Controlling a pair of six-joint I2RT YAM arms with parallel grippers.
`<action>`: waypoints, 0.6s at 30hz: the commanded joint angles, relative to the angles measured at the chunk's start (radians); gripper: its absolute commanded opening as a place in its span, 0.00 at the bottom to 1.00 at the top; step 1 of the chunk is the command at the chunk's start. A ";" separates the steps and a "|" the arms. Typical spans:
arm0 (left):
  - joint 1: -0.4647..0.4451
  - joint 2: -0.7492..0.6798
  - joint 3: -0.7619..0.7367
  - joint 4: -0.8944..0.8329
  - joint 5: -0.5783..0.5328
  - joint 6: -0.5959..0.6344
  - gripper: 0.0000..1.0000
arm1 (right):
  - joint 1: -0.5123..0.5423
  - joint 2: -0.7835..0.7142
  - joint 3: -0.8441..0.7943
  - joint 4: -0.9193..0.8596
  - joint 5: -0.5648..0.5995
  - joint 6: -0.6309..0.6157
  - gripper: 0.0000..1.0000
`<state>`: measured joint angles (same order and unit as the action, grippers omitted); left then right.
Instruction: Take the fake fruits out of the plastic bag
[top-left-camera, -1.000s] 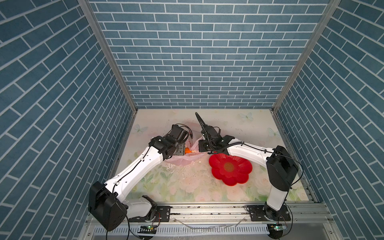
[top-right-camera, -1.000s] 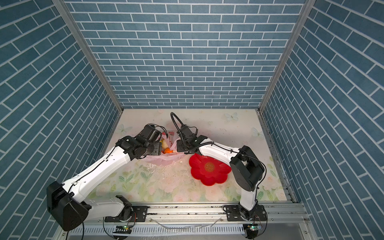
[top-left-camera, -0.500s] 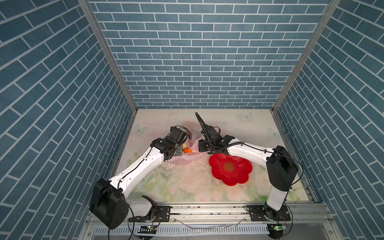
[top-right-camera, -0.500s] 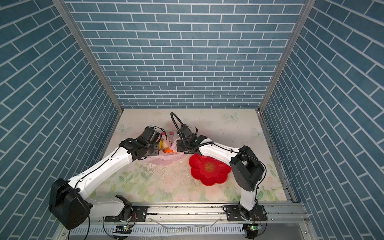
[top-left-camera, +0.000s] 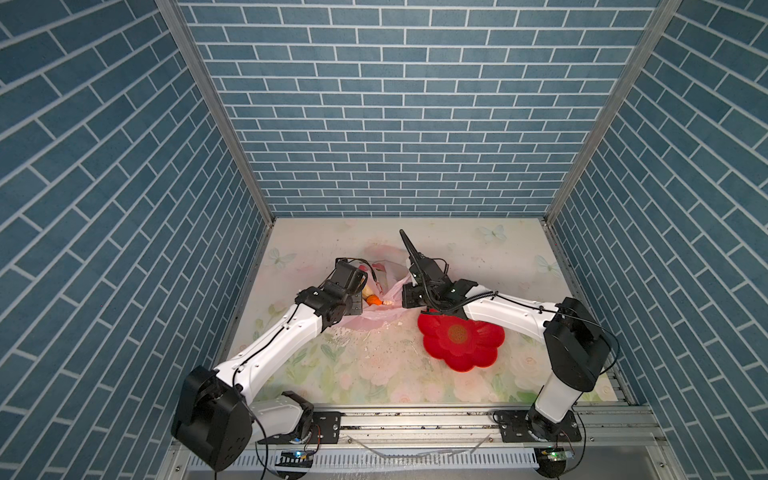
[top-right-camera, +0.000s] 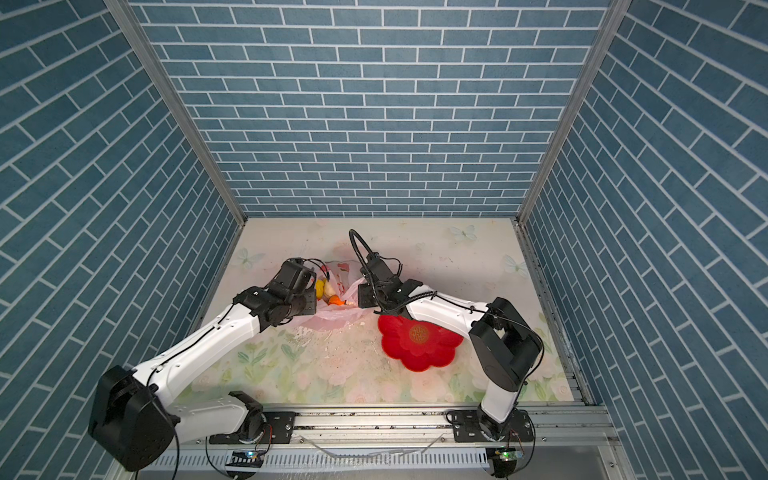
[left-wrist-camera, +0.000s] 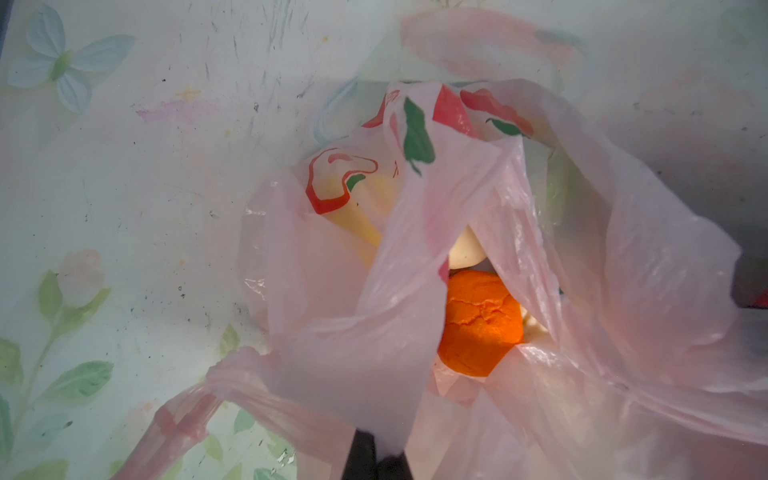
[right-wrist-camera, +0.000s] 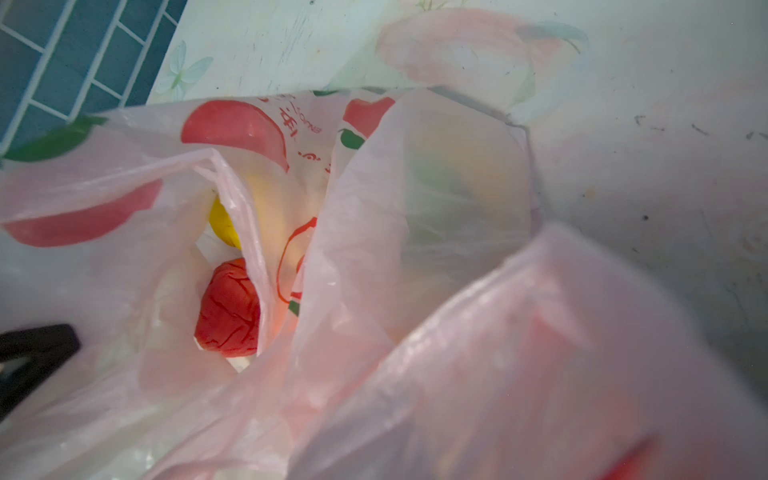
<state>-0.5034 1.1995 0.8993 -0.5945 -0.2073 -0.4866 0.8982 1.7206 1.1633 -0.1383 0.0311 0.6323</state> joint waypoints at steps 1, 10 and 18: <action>0.004 -0.098 -0.059 0.036 0.037 -0.052 0.00 | 0.009 -0.037 -0.075 0.038 0.036 0.026 0.01; 0.002 -0.391 -0.215 -0.070 0.072 -0.131 0.00 | 0.014 -0.102 -0.170 0.044 0.094 0.098 0.02; 0.003 -0.441 -0.282 -0.003 0.085 -0.146 0.00 | 0.026 -0.152 -0.117 -0.041 -0.055 0.013 0.30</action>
<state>-0.5034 0.7605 0.6308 -0.6209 -0.1287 -0.6174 0.9112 1.6268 1.0084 -0.1223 0.0391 0.6746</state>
